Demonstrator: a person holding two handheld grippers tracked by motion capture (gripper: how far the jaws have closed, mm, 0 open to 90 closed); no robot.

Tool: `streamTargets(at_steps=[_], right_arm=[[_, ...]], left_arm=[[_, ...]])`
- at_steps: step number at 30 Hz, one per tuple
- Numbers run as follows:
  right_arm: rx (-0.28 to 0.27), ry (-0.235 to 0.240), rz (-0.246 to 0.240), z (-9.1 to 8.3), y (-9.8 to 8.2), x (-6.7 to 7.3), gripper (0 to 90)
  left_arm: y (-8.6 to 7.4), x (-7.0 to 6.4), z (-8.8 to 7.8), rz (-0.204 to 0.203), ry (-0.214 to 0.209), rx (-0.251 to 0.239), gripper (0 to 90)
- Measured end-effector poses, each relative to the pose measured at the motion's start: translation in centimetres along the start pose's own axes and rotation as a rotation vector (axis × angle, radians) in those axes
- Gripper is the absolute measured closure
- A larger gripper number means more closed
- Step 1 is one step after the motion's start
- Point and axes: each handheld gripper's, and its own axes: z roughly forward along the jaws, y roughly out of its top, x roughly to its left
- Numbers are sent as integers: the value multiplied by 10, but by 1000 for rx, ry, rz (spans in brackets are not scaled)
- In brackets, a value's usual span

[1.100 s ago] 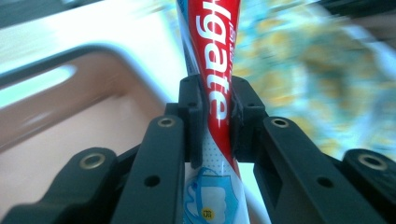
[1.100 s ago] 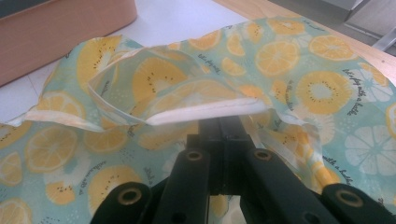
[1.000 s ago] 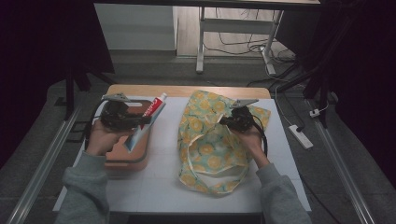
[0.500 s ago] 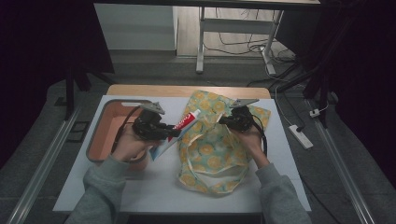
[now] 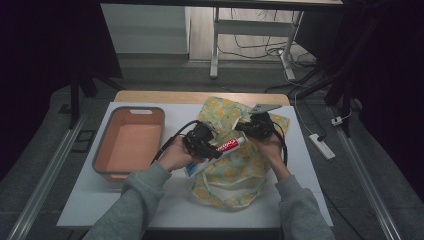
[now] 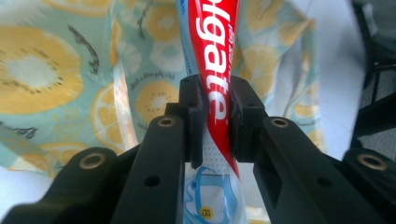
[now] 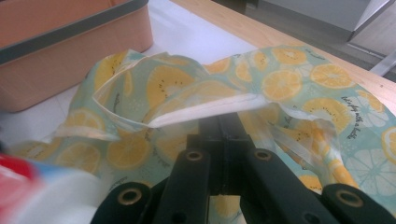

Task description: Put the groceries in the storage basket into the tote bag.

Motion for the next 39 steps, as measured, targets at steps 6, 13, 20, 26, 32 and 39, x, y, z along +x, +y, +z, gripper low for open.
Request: streamTargets(at_steps=[6, 13, 20, 26, 32, 39], right_arm=[[-11, -3, 8, -4, 0, -1, 898], [-24, 8, 6, -6, 2, 3, 898], [-31, 18, -8, -6, 5, 10, 898], [-28, 33, 0, -4, 4, 11, 898], [-31, 27, 19, -6, 2, 10, 898], [-37, 23, 30, -9, 0, 8, 898]], left_arm=[[-2, 5, 11, -17, 4, 37, 769], [6, 10, 26, -33, 6, 104, 769], [16, 24, 45, -76, 7, 134, 771], [27, 30, 56, -106, 0, 99, 773], [36, 31, 67, -123, 9, 48, 778], [42, 27, 78, -135, 20, -20, 787]])
